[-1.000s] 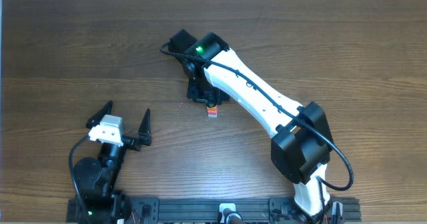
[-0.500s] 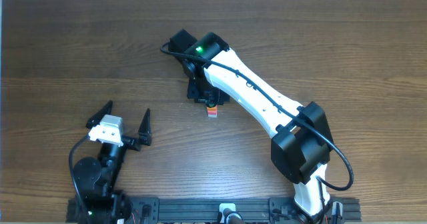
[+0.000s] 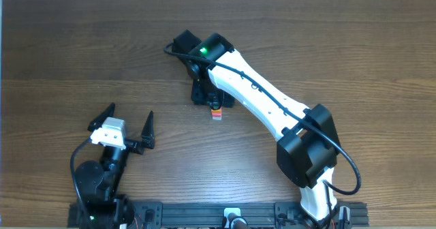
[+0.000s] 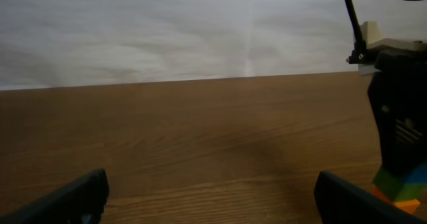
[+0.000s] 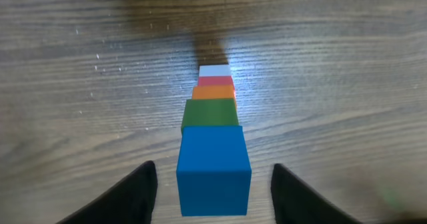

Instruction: Stack Cubes

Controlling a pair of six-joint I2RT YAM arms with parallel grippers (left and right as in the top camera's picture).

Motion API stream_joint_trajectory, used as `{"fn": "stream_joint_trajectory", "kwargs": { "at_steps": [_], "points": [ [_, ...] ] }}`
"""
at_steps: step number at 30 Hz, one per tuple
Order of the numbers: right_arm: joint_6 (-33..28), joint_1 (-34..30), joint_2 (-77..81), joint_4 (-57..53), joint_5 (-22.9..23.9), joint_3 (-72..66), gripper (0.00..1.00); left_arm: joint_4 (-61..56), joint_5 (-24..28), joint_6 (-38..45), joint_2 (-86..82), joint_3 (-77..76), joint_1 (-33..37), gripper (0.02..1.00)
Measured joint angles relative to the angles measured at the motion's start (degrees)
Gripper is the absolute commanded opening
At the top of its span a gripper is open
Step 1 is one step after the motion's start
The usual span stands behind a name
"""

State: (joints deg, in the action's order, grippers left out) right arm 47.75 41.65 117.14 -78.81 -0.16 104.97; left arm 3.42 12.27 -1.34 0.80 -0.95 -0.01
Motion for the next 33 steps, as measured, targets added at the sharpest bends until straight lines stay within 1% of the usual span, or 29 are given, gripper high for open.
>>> {"fn": "stream_joint_trajectory", "kwargs": {
  "at_steps": [1,2,3,4,11,15,20,24,33],
  "points": [
    [0.02,0.0,0.0,0.02,0.02,0.0,0.726,0.0,0.0,0.02,0.0,0.0,0.0,1.0],
    [0.26,0.0,0.0,0.0,0.0,0.0,0.816,0.0,0.0,0.0,0.0,0.0,0.0,1.0],
    [0.09,0.0,0.0,0.0,-0.02,0.0,0.967,0.0,0.0,0.02,0.0,0.0,0.0,1.0],
    [0.2,0.0,0.0,0.0,-0.07,0.0,0.993,0.0,0.0,0.0,0.0,0.0,0.0,1.0],
    [-2.01,-0.7,0.0,2.45,-0.13,0.0,0.993,0.0,0.0,0.0,0.0,0.0,0.0,1.0],
    [-5.57,-3.21,0.0,7.23,-0.15,-0.04,0.993,0.0,0.0,0.02,0.0,0.0,0.0,1.0],
    [-13.18,-9.22,0.0,14.23,0.81,-0.04,0.993,0.0,0.0,0.02,0.0,0.0,0.0,1.0],
    [-18.86,-15.1,0.0,15.82,1.99,0.11,0.993,0.0,0.0,0.0,0.0,0.0,0.0,1.0],
    [-31.69,-29.29,-2.34,19.3,8.13,0.39,0.993,0.0,0.0,0.02,0.0,0.0,0.0,1.0]
  ]
}}
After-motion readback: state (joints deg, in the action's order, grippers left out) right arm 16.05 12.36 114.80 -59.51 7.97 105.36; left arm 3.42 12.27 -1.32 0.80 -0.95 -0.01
